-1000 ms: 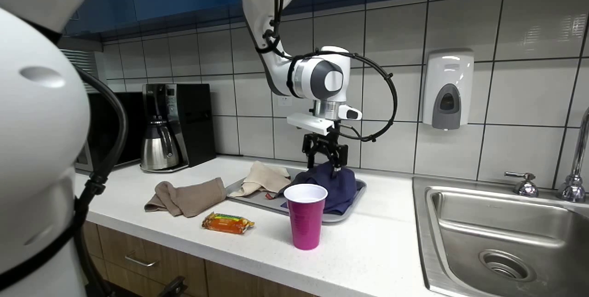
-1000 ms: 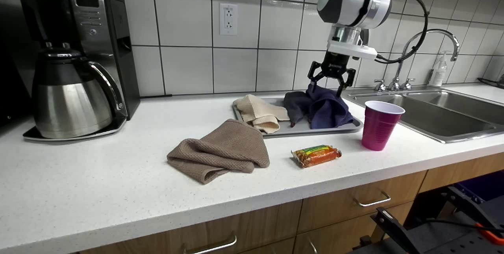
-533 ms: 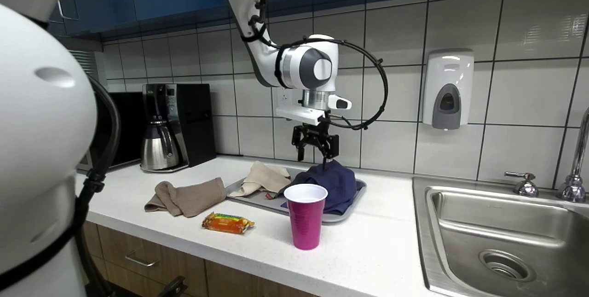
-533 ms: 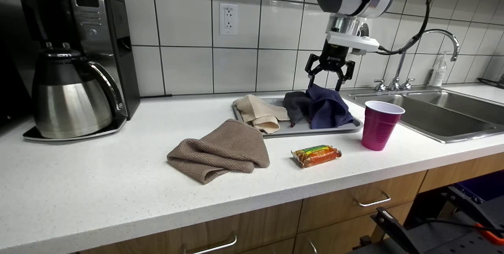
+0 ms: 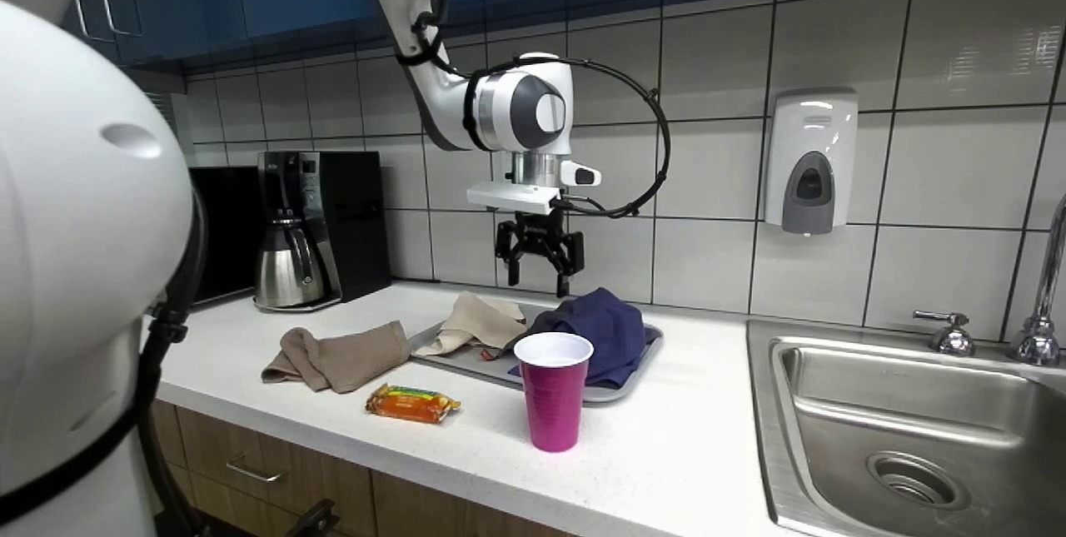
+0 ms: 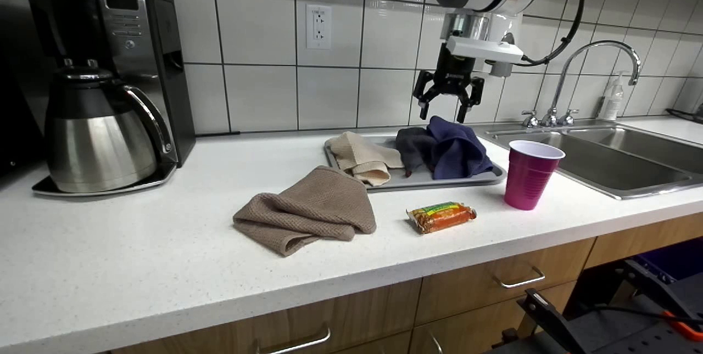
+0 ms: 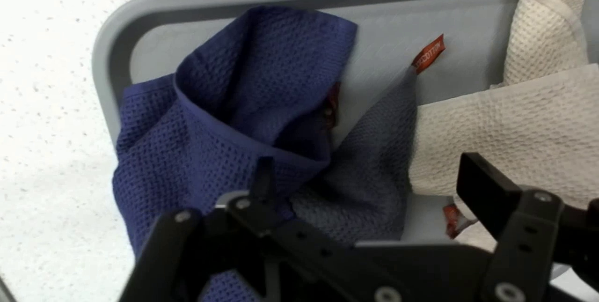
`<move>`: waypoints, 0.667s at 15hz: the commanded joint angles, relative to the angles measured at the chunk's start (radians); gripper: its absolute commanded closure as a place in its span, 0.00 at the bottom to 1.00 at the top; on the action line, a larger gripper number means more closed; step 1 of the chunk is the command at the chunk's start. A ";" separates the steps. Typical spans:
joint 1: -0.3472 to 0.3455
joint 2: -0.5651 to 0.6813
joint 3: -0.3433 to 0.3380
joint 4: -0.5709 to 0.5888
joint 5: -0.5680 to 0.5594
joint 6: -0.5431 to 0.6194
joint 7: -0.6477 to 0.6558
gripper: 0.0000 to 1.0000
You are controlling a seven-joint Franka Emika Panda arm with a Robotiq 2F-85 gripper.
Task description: Put the towels on the tray.
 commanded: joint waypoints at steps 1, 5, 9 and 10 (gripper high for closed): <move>0.008 -0.046 0.031 -0.037 -0.013 -0.018 -0.074 0.00; 0.028 -0.043 0.061 -0.031 -0.020 -0.027 -0.127 0.00; 0.049 -0.041 0.095 -0.024 -0.020 -0.036 -0.181 0.00; 0.054 -0.038 0.102 -0.024 -0.022 -0.035 -0.190 0.00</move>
